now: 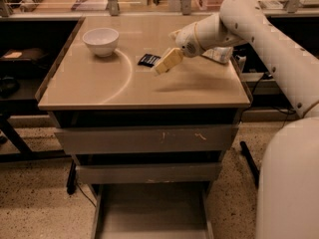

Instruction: Place rxbar blueberry into bottom drawer

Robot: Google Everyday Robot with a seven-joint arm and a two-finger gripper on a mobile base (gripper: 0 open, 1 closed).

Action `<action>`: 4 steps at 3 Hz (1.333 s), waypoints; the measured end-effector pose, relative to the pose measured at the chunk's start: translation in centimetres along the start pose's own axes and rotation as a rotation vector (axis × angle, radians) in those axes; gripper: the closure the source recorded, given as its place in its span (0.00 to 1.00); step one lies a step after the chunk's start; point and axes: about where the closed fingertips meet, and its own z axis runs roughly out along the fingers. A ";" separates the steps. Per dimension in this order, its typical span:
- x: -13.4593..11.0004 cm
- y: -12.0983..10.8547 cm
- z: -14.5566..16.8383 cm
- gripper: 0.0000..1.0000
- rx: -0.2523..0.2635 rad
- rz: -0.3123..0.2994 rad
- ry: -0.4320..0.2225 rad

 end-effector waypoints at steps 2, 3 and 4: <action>2.1 -2.0 3.7 0.00 -0.037 0.086 0.047; 2.1 -2.0 3.7 0.00 -0.037 0.086 0.047; 2.1 -2.0 3.7 0.20 -0.037 0.086 0.047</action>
Offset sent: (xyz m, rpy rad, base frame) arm 0.0367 0.0052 -0.0333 -0.0087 0.1097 -0.0314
